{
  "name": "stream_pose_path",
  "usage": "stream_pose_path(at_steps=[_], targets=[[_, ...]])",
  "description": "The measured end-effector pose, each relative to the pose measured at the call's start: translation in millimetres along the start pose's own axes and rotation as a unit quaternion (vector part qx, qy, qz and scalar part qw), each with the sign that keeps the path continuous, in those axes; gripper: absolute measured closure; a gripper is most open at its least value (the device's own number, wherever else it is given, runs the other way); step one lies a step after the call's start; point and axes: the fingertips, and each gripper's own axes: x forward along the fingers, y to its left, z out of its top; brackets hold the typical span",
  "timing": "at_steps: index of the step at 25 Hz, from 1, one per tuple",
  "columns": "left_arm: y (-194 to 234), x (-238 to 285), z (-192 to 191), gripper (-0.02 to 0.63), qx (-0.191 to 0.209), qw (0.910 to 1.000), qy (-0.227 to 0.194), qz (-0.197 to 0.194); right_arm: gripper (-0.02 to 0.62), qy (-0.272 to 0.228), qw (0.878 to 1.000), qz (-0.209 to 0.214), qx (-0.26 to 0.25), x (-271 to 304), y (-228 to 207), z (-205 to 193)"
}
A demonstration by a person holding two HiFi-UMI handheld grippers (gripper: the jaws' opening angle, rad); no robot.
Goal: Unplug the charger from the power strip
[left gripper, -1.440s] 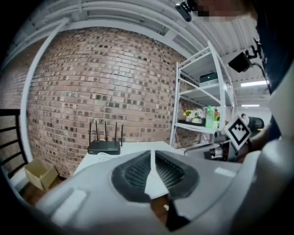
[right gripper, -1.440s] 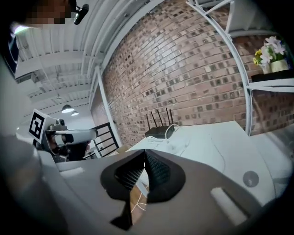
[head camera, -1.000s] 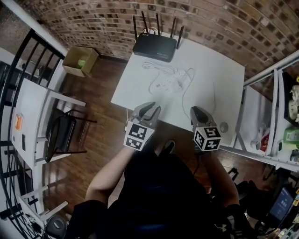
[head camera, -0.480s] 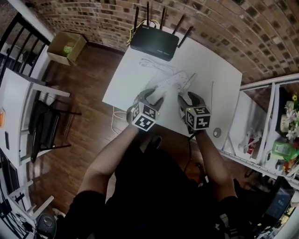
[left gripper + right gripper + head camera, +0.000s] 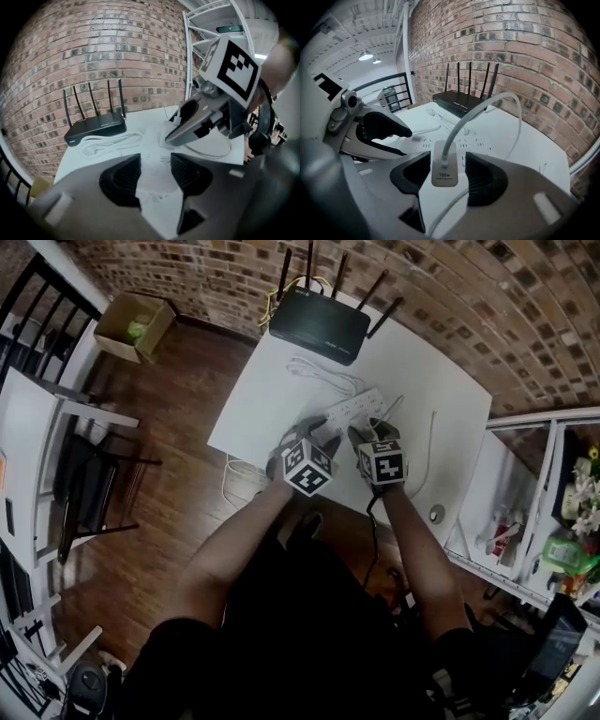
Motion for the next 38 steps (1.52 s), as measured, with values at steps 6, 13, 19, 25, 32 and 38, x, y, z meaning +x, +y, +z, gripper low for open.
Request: stream_pose_path(at_steps=[6,13,19,25,32,38], targets=[[-1,1,2,0.405,-0.001,1.0000,0.000,-0.008,0.451,0.012,1.000,-0.004,-0.011,2,5,-3],[-7,-6,-5,0.405,0.000,0.9998,0.003,-0.019,0.454,0.027,0.999,0.008,0.018,-10,13,-13],[-16,-14,-4,0.405,0.006,0.9996,-0.003,-0.027,0.455,0.031,0.998,0.026,0.039,-21,28,-23],[-31,-13,-5,0.407,0.022,0.9987,0.005,-0.045,0.456,0.038,0.998,0.042,0.023,-23,44,-38],[-38,-5,-24,0.417,0.023,0.9981,0.039,-0.041,0.456,0.031,0.998,0.042,0.025,-24,44,-37],[-36,-1,-31,0.414,0.011,0.9979,0.051,-0.039,0.456,0.027,0.998,0.039,0.028,-25,44,-36]])
